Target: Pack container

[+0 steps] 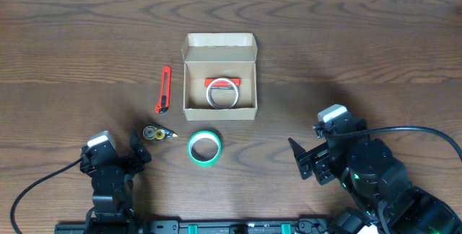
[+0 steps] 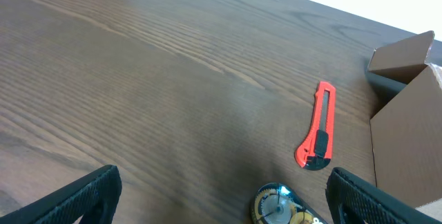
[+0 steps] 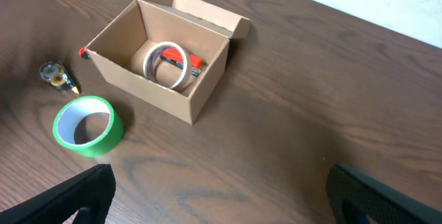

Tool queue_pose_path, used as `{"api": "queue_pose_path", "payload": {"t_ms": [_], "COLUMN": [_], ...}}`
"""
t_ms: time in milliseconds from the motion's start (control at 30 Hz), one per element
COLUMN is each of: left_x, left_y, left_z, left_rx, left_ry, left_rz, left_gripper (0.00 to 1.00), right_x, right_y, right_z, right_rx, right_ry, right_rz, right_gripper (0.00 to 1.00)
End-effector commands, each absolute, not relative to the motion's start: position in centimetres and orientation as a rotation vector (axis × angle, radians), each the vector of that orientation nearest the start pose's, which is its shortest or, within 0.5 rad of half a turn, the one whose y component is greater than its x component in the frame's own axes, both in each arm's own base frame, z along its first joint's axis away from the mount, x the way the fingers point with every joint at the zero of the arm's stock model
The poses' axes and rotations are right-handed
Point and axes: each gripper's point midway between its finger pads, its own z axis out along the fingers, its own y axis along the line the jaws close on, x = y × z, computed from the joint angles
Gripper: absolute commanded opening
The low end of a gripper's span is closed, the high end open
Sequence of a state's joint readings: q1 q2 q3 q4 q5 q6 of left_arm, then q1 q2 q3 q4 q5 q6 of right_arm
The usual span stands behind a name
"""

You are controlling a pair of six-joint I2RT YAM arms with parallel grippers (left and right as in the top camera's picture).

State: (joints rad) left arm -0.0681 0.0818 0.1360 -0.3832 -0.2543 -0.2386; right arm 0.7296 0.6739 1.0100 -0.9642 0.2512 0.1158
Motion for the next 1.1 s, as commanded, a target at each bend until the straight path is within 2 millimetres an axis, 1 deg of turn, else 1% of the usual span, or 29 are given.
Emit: {"api": "queue_pose_path", "payload": {"t_ms": [0,400,467,533,667,800,867,900,1000,1067], "left_x": [22.7,22.8,22.9,23.1,24.2,26.5,28.5,29.0,31.6,33.2], "left_y": [3.0,3.0,3.0,3.0,2.8,1.7,0.9,0.8,0.2,0.1], "left_z": [12.2,12.2,12.9,14.0,16.7,19.6,21.5,21.9,23.7,24.3], "left_rx": [-0.335,-0.335,-0.336,-0.349,-0.346,-0.311,-0.290,-0.285,-0.273,-0.272], "left_ry": [1.873,1.881,1.882,1.886,1.921,1.984,2.008,2.014,2.037,2.054], "left_rz": [0.054,0.056,0.055,0.047,0.044,0.001,-0.030,-0.037,-0.054,-0.055], "left_gripper": [0.95,0.95,0.95,0.96,0.96,0.95,0.96,0.95,0.95,0.95], "right_x": [19.3,19.3,19.3,19.3,19.3,19.3,19.3,19.3,19.3,19.3], "right_y": [11.4,11.4,11.4,11.4,11.4,11.4,11.4,11.4,11.4,11.4], "right_z": [27.0,27.0,27.0,27.0,27.0,27.0,27.0,27.0,27.0,27.0], "right_rx": [-0.517,-0.517,-0.517,-0.517,-0.517,-0.517,-0.517,-0.517,-0.517,-0.517], "right_ry": [2.132,2.132,2.132,2.132,2.132,2.132,2.132,2.132,2.132,2.132], "right_rz": [0.198,0.198,0.199,0.198,0.198,0.198,0.198,0.198,0.198,0.198], "right_gripper": [0.99,0.99,0.99,0.99,0.99,0.99,0.99,0.99,0.99,0.99]}}
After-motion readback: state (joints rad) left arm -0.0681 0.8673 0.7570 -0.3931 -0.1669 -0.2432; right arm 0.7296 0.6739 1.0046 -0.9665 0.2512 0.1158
